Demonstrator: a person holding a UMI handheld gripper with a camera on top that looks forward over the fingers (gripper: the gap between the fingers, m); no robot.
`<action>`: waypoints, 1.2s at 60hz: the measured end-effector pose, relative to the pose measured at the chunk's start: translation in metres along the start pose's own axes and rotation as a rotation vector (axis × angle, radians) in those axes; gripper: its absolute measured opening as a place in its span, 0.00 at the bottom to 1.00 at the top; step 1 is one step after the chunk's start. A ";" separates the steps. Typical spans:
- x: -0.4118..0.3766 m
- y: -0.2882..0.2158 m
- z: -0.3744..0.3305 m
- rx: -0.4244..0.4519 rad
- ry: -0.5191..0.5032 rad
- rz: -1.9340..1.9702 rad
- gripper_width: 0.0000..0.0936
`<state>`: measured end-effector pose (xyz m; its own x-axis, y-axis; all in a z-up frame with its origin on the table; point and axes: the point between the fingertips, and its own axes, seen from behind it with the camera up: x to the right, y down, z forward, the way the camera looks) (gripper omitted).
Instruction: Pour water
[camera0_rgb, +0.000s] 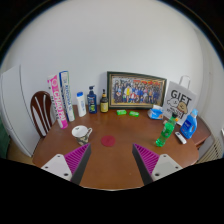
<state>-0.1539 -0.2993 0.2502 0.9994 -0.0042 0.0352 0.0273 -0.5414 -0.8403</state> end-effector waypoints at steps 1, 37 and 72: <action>0.006 0.005 0.002 0.002 0.004 0.000 0.91; 0.276 0.053 0.153 0.118 0.148 0.035 0.92; 0.329 0.038 0.295 0.217 0.030 0.061 0.45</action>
<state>0.1823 -0.0728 0.0705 0.9983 -0.0585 -0.0060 -0.0260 -0.3462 -0.9378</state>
